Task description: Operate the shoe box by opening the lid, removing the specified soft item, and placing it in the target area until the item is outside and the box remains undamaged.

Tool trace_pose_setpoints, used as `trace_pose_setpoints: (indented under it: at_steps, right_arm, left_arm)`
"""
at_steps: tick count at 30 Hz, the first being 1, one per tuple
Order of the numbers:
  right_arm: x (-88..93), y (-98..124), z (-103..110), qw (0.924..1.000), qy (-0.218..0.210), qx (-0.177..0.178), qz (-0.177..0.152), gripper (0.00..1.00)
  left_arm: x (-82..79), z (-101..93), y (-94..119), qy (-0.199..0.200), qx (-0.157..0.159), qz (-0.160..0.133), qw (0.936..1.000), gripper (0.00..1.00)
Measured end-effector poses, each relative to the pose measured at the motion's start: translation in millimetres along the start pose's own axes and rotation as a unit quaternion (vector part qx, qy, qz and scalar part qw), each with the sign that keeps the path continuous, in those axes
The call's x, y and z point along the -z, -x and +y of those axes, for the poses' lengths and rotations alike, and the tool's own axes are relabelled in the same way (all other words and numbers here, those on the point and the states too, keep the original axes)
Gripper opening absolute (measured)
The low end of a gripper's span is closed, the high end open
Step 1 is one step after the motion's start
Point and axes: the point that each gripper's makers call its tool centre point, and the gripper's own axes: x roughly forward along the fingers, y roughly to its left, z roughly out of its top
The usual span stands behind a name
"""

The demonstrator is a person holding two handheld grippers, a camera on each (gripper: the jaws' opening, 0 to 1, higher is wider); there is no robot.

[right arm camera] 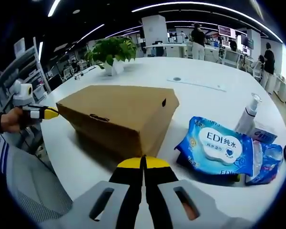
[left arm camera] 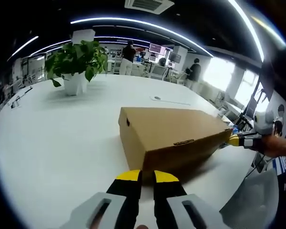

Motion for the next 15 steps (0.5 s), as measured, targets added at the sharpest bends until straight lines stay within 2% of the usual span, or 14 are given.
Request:
trace_pose_setpoints:
  at_steps: [5,8,11,13,15]
  right_arm:
    - [6.6,6,0,1.0,-0.001,-0.003,0.009,0.0]
    - [9.6,17,-7,0.9999,-0.005,0.007,0.01,0.0]
    - [6.6,28,-15,0.9996,-0.026,0.014,-0.002,0.01]
    - [-4.5,35,-19,0.9978,-0.058,0.015,-0.028,0.06]
    - [-16.8,39,-17,0.9952,-0.083,0.003,-0.051,0.19]
  left_arm:
    - [-5.0,2.7,7,0.026,0.001,-0.015,0.9996,0.1]
    - [-12.2,9.5,14,0.058,-0.004,-0.032,0.9978,0.18]
    - [-19.6,15.9,19,0.072,-0.008,-0.044,0.9964,0.22]
    - [-26.9,17.7,20,0.083,-0.005,-0.051,0.9952,0.28]
    - [-34.8,16.9,19,0.092,-0.001,-0.059,0.994,0.31]
